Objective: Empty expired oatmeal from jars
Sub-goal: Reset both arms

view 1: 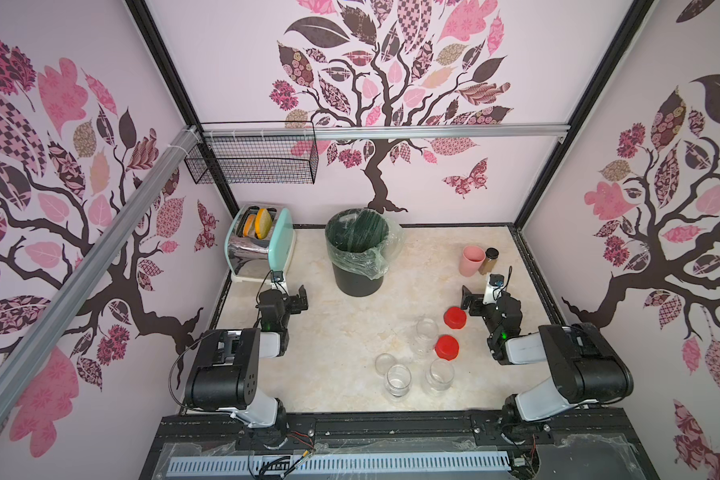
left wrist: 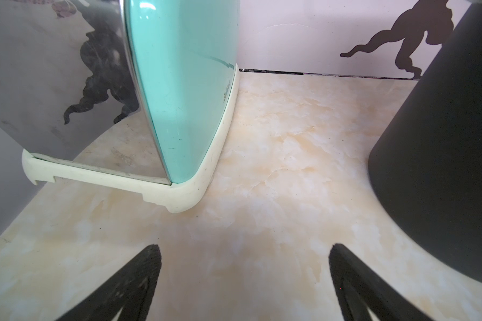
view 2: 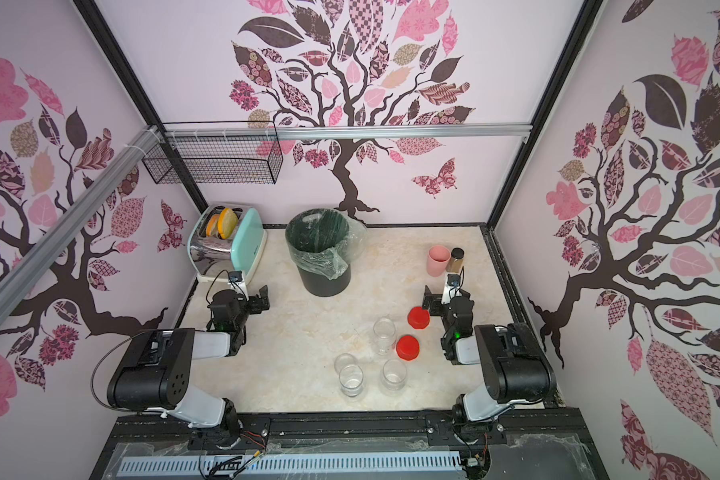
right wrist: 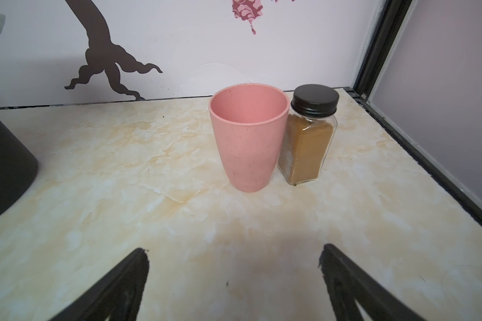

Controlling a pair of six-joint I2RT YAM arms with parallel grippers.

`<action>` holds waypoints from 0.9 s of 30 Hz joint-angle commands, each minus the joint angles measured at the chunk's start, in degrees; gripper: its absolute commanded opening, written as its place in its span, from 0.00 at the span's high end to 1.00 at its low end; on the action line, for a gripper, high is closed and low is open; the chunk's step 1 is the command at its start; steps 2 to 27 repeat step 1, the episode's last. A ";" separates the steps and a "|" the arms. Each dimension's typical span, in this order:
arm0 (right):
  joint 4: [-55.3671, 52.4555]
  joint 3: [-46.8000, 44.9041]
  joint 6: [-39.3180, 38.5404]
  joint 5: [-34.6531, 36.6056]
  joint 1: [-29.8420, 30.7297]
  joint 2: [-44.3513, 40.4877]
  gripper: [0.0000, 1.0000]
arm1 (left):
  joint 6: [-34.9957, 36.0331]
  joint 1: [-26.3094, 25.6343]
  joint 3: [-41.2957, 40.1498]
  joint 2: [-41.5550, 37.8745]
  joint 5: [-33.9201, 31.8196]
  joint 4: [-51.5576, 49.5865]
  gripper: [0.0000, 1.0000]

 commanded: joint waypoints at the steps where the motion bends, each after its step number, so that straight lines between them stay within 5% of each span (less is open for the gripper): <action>1: -0.33 1.51 0.67 -0.87 -0.53 0.35 0.01 | -0.18 0.24 0.79 0.18 0.45 1.39 0.02; 27: -0.33 1.51 0.67 -0.87 -0.53 0.35 0.01 | -0.18 0.24 0.79 0.18 0.45 1.39 0.02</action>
